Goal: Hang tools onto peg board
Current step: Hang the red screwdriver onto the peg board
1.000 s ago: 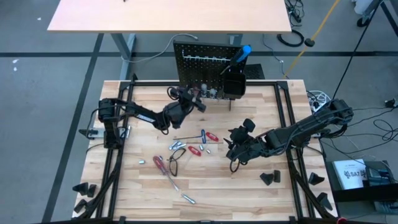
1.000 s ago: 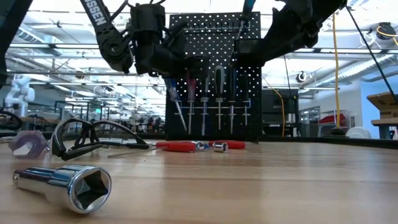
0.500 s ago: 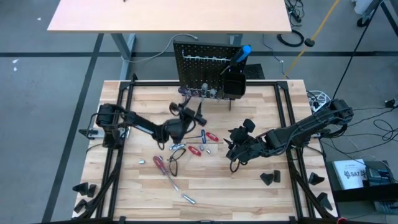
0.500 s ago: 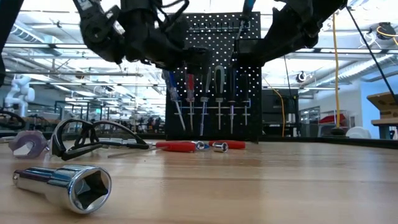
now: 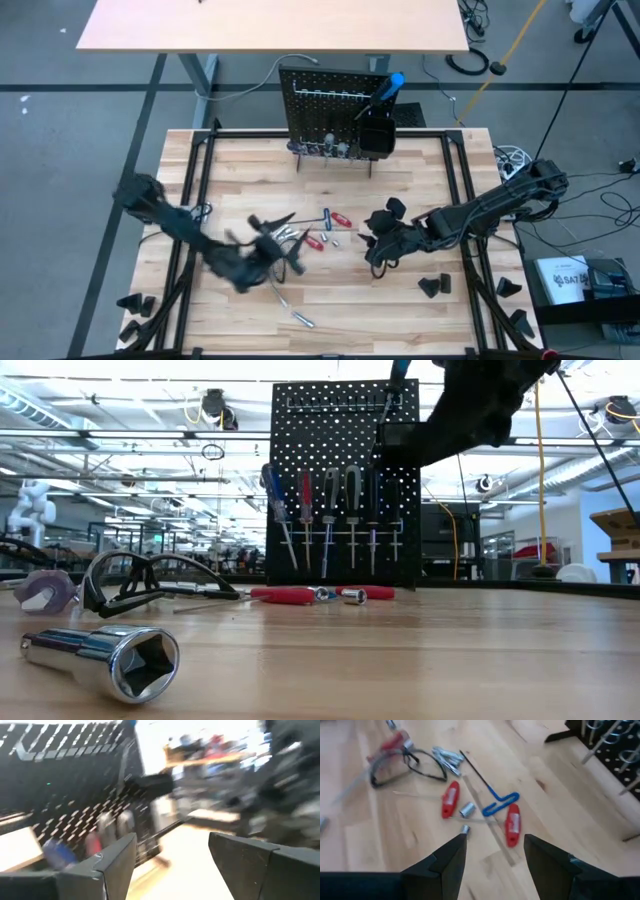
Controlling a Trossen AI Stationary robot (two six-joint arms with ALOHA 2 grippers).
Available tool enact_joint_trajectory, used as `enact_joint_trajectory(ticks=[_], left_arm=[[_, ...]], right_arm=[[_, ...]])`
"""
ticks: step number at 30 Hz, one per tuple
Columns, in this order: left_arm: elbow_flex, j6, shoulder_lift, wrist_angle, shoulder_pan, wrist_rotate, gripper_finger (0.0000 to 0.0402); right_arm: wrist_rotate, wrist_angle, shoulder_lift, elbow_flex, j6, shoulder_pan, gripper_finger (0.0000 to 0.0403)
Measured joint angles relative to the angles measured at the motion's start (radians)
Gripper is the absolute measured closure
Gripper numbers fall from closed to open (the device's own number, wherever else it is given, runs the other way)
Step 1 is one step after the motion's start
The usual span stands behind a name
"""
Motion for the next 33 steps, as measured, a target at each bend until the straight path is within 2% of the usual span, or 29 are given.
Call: enact_joint_trajectory(ticks=[3, 6, 10, 14, 16, 22, 27, 30, 33], left_arm=[[0.000, -0.057, -0.152, -0.152, -0.062, 0.118, 0.0146], [0.000, -0.235, -0.294, -0.383, -0.064, 0.320, 0.0146], [0.000, -0.508, -0.415, -0.740, 0.007, 0.542, 0.0146], [0.000, -0.727, -0.460, -1.100, 0.085, 0.772, 0.0146], [-0.009, -0.802, -0.467, -1.229, 0.096, 0.787, 0.0146], [-0.073, -0.993, -0.540, -1.513, 0.097, 0.722, 0.0146], [-0.167, -1.076, -0.612, -1.494, 0.118, 0.720, 0.0146], [-0.241, -1.119, -0.629, -1.455, 0.161, 0.789, 0.0146], [-0.310, -1.139, -0.629, -1.375, 0.226, 0.918, 0.0146]], right_arm=[[-0.003, 0.033, 0.000, 0.000, 0.052, 0.000, 0.0211], [-0.029, 0.037, 0.004, 0.000, 0.062, 0.000, 0.0211], [-0.056, 0.059, 0.041, 0.000, 0.064, 0.000, 0.0211], [-0.058, 0.169, 0.123, 0.000, 0.067, -0.012, 0.0211], [-0.076, 0.247, 0.166, 0.000, 0.065, -0.023, 0.0211], [-0.156, 0.377, 0.265, 0.000, 0.048, -0.052, 0.0211], [-0.155, 0.372, 0.305, 0.000, -0.009, -0.078, 0.0211], [-0.156, 0.369, 0.326, 0.000, -0.069, -0.094, 0.0211], [-0.156, 0.366, 0.337, 0.000, -0.138, -0.107, 0.0211]])
